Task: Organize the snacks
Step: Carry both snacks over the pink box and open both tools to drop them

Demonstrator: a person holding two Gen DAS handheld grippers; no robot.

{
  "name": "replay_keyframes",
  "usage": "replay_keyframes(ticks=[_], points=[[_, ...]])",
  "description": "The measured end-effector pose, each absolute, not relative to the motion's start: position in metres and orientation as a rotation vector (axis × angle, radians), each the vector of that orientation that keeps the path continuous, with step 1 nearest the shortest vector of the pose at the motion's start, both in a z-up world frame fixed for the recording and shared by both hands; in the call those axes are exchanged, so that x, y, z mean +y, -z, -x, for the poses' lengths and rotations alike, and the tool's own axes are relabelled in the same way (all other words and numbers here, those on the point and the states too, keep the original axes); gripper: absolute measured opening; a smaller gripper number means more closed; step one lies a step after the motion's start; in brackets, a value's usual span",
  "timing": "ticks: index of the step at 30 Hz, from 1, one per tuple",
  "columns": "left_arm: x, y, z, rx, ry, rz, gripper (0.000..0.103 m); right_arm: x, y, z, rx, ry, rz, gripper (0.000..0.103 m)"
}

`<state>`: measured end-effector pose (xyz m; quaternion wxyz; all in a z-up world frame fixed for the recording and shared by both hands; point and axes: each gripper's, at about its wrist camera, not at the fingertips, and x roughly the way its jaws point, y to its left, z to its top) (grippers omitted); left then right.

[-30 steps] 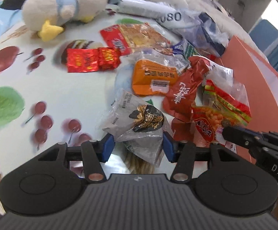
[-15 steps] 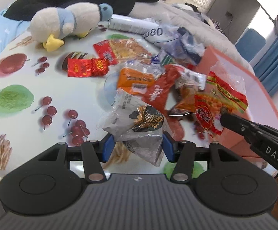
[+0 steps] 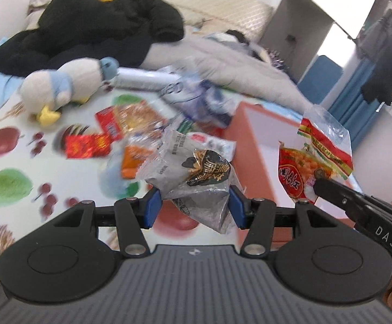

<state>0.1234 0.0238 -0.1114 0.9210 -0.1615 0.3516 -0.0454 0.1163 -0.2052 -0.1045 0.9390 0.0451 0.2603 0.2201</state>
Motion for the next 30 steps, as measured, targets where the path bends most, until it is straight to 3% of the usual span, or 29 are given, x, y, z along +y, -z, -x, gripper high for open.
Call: replay_keyframes(ticks=[17,30], points=[[-0.108,0.089,-0.178,0.714,0.357,0.217,0.058,-0.302,0.094,-0.129,0.483,-0.259,-0.131,0.007],[-0.196,0.134,-0.275,0.851,0.416,0.162,0.058,-0.381,0.14,-0.194,0.57,-0.105,-0.198,0.008]])
